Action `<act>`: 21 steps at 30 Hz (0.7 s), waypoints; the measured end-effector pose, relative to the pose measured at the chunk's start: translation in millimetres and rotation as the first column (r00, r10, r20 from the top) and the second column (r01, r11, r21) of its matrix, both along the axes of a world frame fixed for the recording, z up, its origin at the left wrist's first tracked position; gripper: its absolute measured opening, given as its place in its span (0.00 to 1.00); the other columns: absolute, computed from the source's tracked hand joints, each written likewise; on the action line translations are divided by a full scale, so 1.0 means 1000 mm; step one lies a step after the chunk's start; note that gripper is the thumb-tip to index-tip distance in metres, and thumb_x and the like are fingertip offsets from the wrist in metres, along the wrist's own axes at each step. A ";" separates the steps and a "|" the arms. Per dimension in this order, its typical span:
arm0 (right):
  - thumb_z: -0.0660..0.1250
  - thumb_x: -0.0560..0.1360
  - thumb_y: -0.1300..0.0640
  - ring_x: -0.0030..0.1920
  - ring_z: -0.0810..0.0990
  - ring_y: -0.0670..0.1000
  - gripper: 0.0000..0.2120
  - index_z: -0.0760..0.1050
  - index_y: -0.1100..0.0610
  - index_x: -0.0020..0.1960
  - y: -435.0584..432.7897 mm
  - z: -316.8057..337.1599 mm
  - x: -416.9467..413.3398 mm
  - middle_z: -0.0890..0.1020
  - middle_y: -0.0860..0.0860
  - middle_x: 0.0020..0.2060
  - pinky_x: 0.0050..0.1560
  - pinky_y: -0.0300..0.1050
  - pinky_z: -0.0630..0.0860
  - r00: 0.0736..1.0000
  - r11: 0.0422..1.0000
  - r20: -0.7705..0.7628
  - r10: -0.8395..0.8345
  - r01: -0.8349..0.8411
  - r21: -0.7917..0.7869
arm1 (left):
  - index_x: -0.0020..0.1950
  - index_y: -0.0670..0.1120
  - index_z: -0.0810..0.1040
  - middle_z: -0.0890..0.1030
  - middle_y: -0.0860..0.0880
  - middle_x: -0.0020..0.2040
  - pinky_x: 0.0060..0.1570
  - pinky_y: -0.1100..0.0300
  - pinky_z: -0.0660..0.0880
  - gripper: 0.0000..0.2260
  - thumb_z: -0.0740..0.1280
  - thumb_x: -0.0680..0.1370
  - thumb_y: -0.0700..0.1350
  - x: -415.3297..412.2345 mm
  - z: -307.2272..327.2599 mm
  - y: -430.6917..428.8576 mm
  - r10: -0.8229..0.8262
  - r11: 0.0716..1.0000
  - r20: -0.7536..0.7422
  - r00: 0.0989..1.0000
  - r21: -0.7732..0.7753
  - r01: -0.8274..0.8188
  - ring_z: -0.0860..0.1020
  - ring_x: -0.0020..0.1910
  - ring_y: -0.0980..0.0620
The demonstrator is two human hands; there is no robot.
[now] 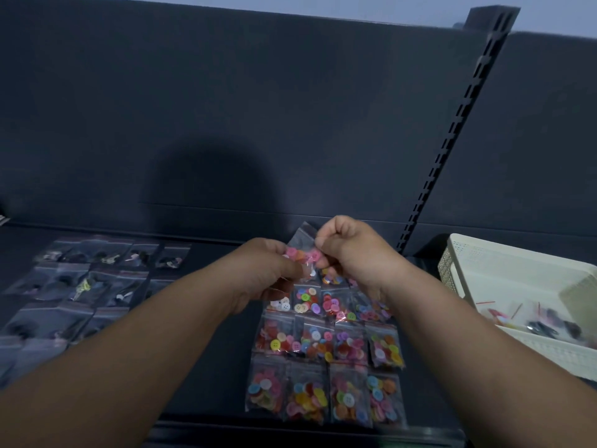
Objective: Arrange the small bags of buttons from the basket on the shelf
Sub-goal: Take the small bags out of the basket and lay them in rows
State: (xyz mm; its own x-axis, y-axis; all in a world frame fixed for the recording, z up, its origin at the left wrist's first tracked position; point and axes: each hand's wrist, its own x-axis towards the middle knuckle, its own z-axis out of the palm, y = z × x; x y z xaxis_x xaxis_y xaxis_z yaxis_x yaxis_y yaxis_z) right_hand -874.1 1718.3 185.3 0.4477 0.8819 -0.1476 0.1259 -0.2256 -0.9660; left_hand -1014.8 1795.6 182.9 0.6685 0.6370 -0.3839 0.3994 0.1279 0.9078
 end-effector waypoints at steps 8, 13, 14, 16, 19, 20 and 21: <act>0.59 0.78 0.68 0.29 0.74 0.47 0.09 0.73 0.58 0.43 0.004 -0.026 0.015 0.77 0.54 0.32 0.28 0.35 0.73 0.968 0.971 0.238 0.076 -0.019 -0.236 | 0.45 0.46 0.79 0.79 0.50 0.41 0.37 0.62 0.72 0.01 0.70 0.74 0.42 -0.012 -0.039 0.018 0.096 0.944 -0.197 0.976 0.328 -0.027 0.76 0.41 0.52; 0.60 0.78 0.66 0.31 0.76 0.47 0.10 0.73 0.55 0.41 0.011 -0.045 0.021 0.78 0.51 0.33 0.35 0.40 0.74 0.957 0.935 0.229 0.180 -0.094 -0.343 | 0.44 0.51 0.78 0.80 0.52 0.47 0.48 0.59 0.75 0.02 0.68 0.75 0.44 -0.014 -0.061 0.024 0.071 0.915 -0.332 0.941 0.398 0.071 0.78 0.48 0.53; 0.60 0.78 0.66 0.31 0.76 0.46 0.10 0.73 0.55 0.42 0.013 -0.047 0.022 0.78 0.50 0.34 0.34 0.39 0.74 0.952 0.926 0.229 0.205 -0.113 -0.361 | 0.42 0.52 0.77 0.80 0.52 0.47 0.49 0.59 0.76 0.03 0.68 0.75 0.45 -0.013 -0.064 0.025 0.064 0.912 -0.344 0.937 0.402 0.085 0.78 0.48 0.53; 0.60 0.77 0.67 0.31 0.75 0.46 0.11 0.74 0.54 0.40 0.018 -0.052 0.025 0.78 0.50 0.34 0.34 0.38 0.74 0.936 0.914 0.257 0.239 -0.127 -0.386 | 0.41 0.53 0.77 0.81 0.52 0.47 0.49 0.59 0.76 0.05 0.67 0.76 0.44 -0.011 -0.070 0.027 0.050 0.905 -0.362 0.931 0.410 0.111 0.79 0.47 0.54; 0.63 0.74 0.68 0.36 0.76 0.47 0.14 0.75 0.51 0.36 0.024 -0.060 0.029 0.78 0.47 0.33 0.38 0.36 0.73 0.875 0.907 0.395 0.280 -0.106 -0.408 | 0.45 0.50 0.78 0.80 0.52 0.46 0.47 0.62 0.74 0.02 0.67 0.76 0.43 -0.007 -0.076 0.028 0.046 0.906 -0.366 0.929 0.407 0.115 0.78 0.48 0.53; 0.63 0.74 0.68 0.38 0.76 0.47 0.15 0.74 0.50 0.35 0.026 -0.062 0.029 0.79 0.46 0.34 0.37 0.35 0.72 0.846 0.904 0.442 0.298 -0.102 -0.415 | 0.46 0.50 0.78 0.80 0.51 0.46 0.47 0.62 0.73 0.03 0.66 0.76 0.43 -0.006 -0.077 0.028 0.050 0.906 -0.363 0.930 0.408 0.111 0.78 0.48 0.53; 0.63 0.74 0.67 0.39 0.77 0.47 0.14 0.75 0.50 0.36 0.027 -0.064 0.029 0.79 0.46 0.36 0.37 0.34 0.72 0.824 0.904 0.473 0.311 -0.102 -0.416 | 0.46 0.49 0.79 0.80 0.51 0.47 0.46 0.63 0.73 0.03 0.66 0.76 0.42 -0.004 -0.078 0.029 0.055 0.906 -0.357 0.932 0.410 0.103 0.78 0.48 0.53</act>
